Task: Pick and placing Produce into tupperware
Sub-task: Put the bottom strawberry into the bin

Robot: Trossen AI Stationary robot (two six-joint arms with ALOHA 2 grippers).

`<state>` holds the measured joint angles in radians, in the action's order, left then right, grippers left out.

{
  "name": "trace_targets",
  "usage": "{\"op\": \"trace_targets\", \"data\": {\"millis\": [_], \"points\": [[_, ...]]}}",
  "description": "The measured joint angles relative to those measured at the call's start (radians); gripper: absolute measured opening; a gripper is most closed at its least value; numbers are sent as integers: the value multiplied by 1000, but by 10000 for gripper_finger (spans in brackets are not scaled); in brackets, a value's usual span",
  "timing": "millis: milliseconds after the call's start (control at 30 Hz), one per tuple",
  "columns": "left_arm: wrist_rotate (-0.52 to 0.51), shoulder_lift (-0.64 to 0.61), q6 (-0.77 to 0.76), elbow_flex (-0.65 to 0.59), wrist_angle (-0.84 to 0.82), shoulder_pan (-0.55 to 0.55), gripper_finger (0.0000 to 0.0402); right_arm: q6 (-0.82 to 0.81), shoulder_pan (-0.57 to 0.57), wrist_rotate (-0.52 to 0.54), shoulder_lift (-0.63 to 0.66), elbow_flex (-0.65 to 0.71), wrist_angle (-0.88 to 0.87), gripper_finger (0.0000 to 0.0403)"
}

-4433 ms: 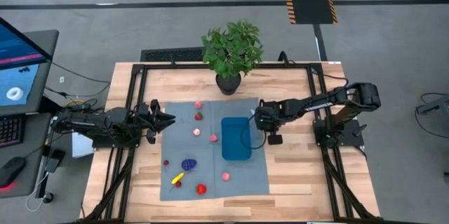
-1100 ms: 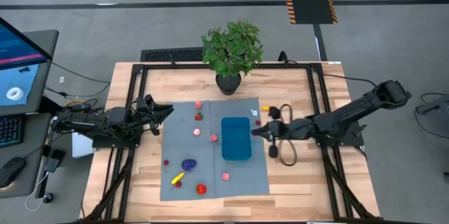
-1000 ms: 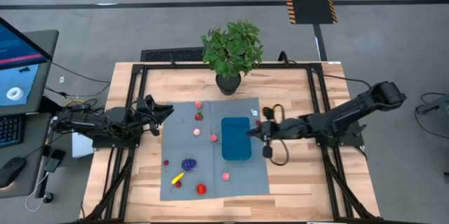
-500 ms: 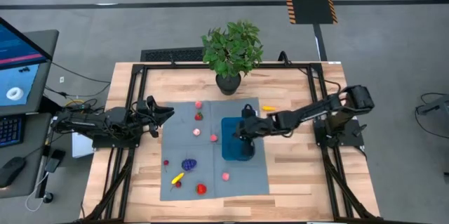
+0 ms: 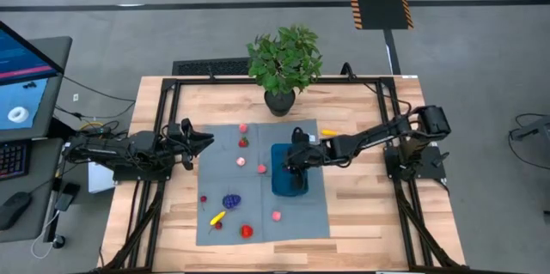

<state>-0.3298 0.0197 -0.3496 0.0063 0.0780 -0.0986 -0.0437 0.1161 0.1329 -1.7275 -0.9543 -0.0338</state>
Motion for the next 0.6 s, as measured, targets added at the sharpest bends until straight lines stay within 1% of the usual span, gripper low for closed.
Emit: {"op": "trace_targets", "data": {"millis": [133, 233, 367, 600], "points": [[0, 0, 0, 0, 0, 0, 82, 6, -2, 3, 23, 2, -40, 188], [0, 0, 0, 0, 0, 0, 82, 19, 2, 3, 62, 0, -52, 205], [0, 0, 1, 0, 0, 0, 82, 31, 17, 3, 135, 1, -63, 205], [-1, 0, 23, 0, 0, 0, 82, 75, 65, 3, 325, 1, -95, 181]]}}
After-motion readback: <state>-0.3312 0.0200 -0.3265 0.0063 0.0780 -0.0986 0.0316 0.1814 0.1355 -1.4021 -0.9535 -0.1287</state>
